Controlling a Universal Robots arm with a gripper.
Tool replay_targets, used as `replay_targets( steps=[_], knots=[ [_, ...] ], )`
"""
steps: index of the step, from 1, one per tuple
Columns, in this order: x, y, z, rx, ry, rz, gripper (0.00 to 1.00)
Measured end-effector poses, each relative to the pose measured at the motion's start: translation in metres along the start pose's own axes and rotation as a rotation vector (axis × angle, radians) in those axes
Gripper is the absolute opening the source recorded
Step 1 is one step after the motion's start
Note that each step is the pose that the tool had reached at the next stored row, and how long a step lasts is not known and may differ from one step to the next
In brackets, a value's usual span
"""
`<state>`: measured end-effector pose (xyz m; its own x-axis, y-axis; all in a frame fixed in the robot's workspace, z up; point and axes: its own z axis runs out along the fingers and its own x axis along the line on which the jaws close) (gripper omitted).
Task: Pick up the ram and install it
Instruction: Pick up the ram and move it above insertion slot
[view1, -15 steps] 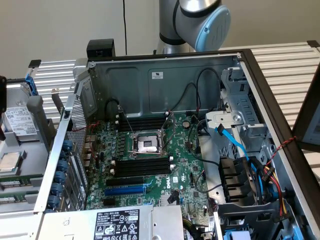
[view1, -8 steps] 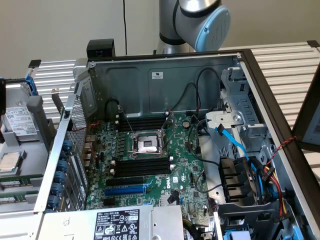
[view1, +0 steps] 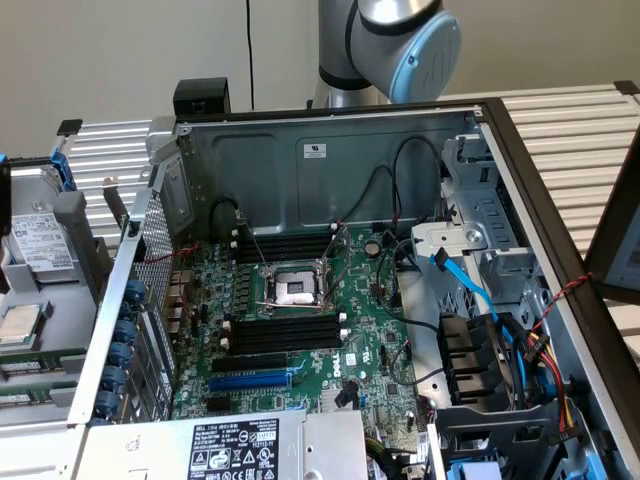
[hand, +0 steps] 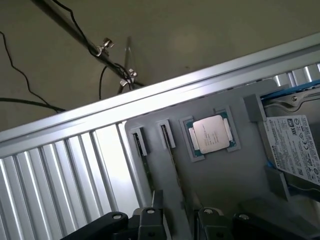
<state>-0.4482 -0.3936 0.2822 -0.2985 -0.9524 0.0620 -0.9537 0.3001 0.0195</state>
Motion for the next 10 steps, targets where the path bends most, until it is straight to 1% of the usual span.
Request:
replay_targets(
  steps=[3, 5, 7, 10],
  knots=[
    [0.0003, -0.0002, 0.0011, 0.0091, 0.008, -0.011, 0.33],
    [0.0003, -0.0002, 0.0023, 0.0127, 0.0131, -0.024, 0.33],
    [0.0002, -0.0004, 0.0047, 0.0149, 0.0156, -0.044, 0.33],
    [-0.0002, -0.0006, 0.0101, 0.0175, 0.0167, -0.08, 0.33]
  ],
)
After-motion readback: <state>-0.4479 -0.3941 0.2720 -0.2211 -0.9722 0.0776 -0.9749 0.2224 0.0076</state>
